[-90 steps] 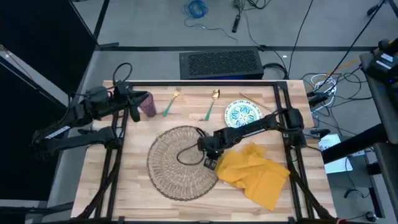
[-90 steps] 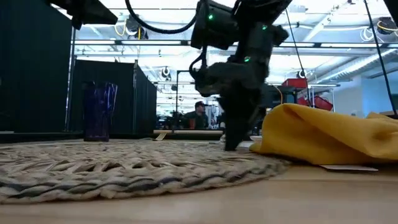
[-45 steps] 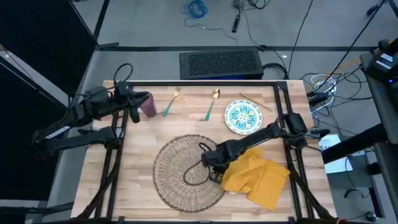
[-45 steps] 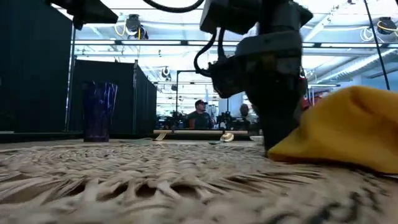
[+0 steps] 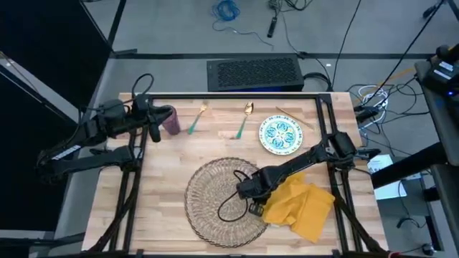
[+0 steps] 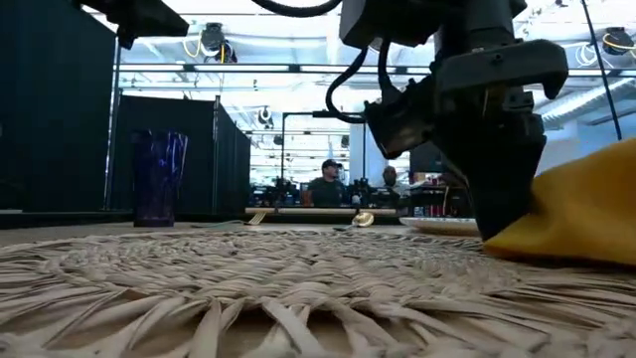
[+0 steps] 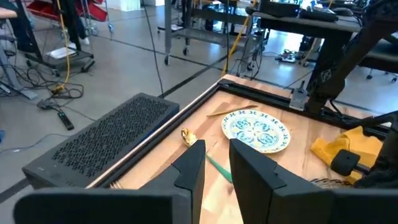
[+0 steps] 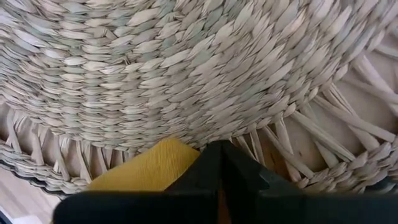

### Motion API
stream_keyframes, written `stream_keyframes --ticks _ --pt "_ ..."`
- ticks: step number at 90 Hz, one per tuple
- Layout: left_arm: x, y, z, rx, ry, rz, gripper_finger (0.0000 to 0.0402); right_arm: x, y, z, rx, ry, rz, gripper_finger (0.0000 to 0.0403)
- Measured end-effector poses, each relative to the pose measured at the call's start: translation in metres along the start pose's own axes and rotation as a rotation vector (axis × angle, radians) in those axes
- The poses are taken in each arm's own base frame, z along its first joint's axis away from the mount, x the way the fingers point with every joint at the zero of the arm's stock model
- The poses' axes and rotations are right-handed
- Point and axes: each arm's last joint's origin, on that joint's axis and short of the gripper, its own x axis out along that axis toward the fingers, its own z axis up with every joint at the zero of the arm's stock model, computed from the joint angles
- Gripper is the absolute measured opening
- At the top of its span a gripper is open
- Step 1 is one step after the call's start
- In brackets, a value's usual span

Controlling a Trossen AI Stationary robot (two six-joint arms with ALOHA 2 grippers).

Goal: Set table place
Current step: Move the brown placemat, then put the white patterned plate to the center of the brown placemat

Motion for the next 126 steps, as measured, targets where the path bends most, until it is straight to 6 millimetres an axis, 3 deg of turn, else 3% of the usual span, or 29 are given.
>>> stream_keyframes --ticks 14,35,54,70,79,93,102,112,126 --pt "0.0 0.0 0.001 0.015 -0.006 0.005 0.0058 -0.034 -0.007 0.006 0.003 -0.149 -0.005 0.0025" --pt "0.0 0.0 0.001 0.026 -0.012 0.008 0.0058 -0.079 -0.02 0.007 -0.008 -0.297 -0.044 0.011" --pt "0.0 0.001 -0.003 0.026 0.033 0.013 0.0058 -0.106 -0.065 -0.007 0.046 -0.317 -0.52 0.0154" --pt "0.0 0.0 -0.006 0.025 0.061 -0.011 0.0058 -0.126 -0.104 -0.017 0.099 -0.445 -0.537 0.0159" --pt "0.0 -0.002 -0.004 0.026 -0.013 -0.095 0.0058 -0.132 -0.132 -0.038 0.139 -0.536 -0.474 0.016" --pt "-0.006 -0.005 -0.014 -0.004 -0.217 -0.177 0.0058 -0.141 -0.167 -0.087 0.228 -0.789 -0.307 0.016" --pt "-0.01 -0.002 -0.029 -0.082 -0.363 -0.144 0.0058 -0.154 -0.179 -0.116 0.261 -1.06 -0.203 0.016" --pt "-0.001 0.002 -0.047 -0.166 -0.415 -0.048 0.0058 -0.169 -0.187 -0.146 0.315 -1.327 -0.186 0.016" --pt "0.02 0.007 -0.06 -0.206 -0.326 0.103 0.0058 -0.175 -0.194 -0.168 0.387 -1.414 -0.202 0.0154"
